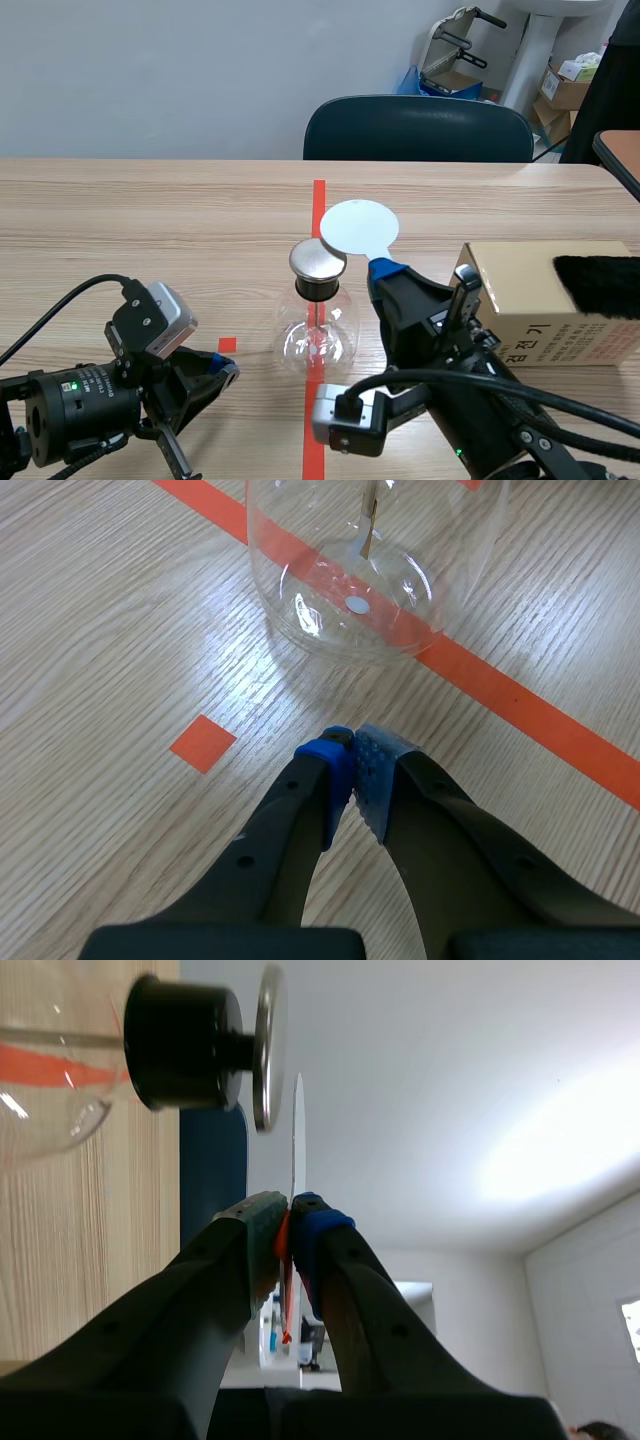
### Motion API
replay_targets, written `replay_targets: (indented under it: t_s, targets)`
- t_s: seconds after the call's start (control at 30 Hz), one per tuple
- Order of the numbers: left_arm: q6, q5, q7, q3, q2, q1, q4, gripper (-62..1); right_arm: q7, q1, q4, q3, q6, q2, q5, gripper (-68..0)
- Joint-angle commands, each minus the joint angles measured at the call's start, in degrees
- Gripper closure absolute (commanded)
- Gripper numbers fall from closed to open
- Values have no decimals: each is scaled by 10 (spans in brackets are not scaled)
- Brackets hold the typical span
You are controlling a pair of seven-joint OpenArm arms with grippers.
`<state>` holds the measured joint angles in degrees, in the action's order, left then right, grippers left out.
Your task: Do the electroscope experiment
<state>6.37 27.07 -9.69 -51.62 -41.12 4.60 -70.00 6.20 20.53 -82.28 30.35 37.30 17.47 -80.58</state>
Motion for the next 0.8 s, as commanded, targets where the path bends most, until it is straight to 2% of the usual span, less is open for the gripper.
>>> replay_targets:
  t_s: [0.0, 0.3, 0.77]
  targets:
    - [2, 1, -10, 2, 3, 2, -10, -14, 13, -7, -9, -4, 9, 2, 0, -10]
    - [2, 1, -10, 2, 3, 2, -10, -14, 99, -7, -9, -4, 9, 2, 0, -10]
    - [2, 1, -10, 2, 3, 2, -10, -14, 105, -7, -9, -4, 9, 2, 0, -10]
